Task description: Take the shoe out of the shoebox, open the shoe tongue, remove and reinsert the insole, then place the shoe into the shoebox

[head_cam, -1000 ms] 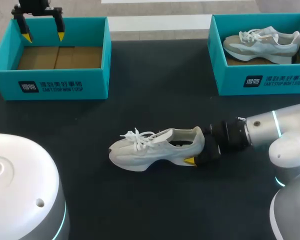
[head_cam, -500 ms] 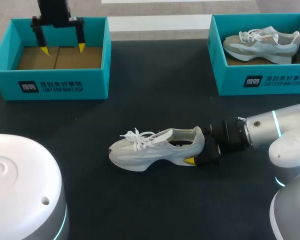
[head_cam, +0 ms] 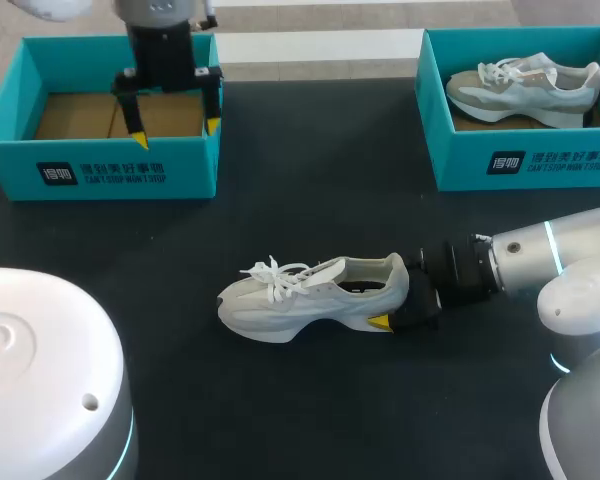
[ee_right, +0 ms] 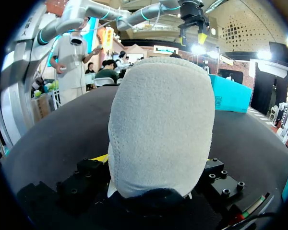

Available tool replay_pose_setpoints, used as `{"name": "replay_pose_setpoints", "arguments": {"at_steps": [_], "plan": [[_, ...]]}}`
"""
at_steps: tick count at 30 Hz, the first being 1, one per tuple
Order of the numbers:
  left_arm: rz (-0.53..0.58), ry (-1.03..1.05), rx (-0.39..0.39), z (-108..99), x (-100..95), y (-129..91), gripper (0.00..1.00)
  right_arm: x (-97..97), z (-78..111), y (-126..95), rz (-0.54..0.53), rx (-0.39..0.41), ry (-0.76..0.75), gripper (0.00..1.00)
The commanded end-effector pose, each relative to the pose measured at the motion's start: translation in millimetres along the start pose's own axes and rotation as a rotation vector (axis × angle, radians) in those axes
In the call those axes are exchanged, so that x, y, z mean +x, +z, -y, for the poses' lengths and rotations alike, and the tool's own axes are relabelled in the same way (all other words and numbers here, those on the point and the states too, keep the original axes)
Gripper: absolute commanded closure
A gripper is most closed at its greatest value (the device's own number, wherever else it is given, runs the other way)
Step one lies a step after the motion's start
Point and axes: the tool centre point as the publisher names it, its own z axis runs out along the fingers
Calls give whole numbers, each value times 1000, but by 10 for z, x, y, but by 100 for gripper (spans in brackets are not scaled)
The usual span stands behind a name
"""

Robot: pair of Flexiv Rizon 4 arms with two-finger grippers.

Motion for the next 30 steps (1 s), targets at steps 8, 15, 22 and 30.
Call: {"name": "replay_pose_setpoints", "arguments": {"at_steps": [8, 15, 22, 30], "plan": [[-3, 1, 40, -248, 56, 31, 0, 17, 52, 104, -1, 4, 1, 100], [-3, 1, 40, -248, 56, 31, 0, 17, 52, 104, -1, 4, 1, 100], [-13, 16, 15, -314, 73, 51, 0, 17, 52, 104, -1, 4, 1, 100], [-4, 61, -46, -808, 184, 141, 0, 17, 52, 104, -1, 4, 1, 100]]}}
